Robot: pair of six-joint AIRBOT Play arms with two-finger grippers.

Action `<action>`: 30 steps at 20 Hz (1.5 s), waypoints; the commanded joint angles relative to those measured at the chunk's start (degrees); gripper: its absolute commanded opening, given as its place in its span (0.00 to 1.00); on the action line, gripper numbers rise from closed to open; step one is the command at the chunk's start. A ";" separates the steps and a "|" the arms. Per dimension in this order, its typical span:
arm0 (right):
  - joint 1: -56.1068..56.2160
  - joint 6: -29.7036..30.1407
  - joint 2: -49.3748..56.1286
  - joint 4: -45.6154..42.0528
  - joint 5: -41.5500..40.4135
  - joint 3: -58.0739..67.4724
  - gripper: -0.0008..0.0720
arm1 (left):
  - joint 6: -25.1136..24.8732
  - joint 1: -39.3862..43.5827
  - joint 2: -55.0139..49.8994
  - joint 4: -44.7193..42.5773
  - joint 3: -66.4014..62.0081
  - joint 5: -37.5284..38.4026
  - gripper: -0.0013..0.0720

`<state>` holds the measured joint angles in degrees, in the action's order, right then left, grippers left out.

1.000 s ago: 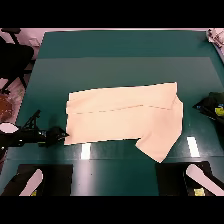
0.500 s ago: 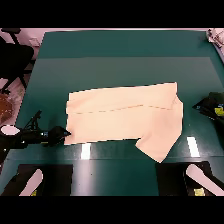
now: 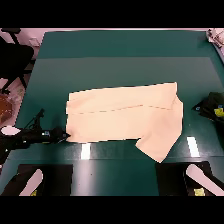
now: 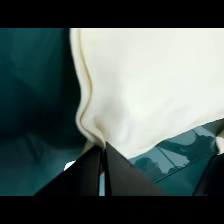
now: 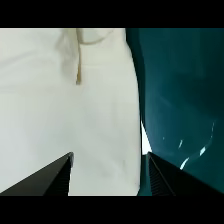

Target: Fold the shirts.

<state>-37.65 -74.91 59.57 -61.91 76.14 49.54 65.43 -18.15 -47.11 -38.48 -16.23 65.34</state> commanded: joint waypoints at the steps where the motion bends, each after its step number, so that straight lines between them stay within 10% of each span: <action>1: -0.46 -3.61 -0.04 -3.37 8.48 -0.46 0.74 | -6.36 -0.07 0.04 11.76 -0.09 0.11 0.05; 16: -0.39 5.70 1.44 3.82 -4.17 -21.38 0.70 | -10.01 -0.07 0.04 13.92 -0.09 1.20 0.05; 19: -0.39 7.15 1.44 9.09 -5.77 -21.46 0.60 | -10.01 -0.07 0.04 14.16 -0.09 1.33 0.05; 23: -0.39 7.56 1.44 9.51 -5.95 -21.49 0.05 | -11.74 -0.07 0.04 16.48 -0.09 1.36 0.05; 30: -0.42 13.09 -5.84 21.09 -1.16 -21.31 0.04 | -20.74 -0.07 0.28 21.33 -7.39 5.57 0.05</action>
<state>-38.02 -64.07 57.76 -47.22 73.10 28.16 49.36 -18.15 -46.94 -18.70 -19.64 68.23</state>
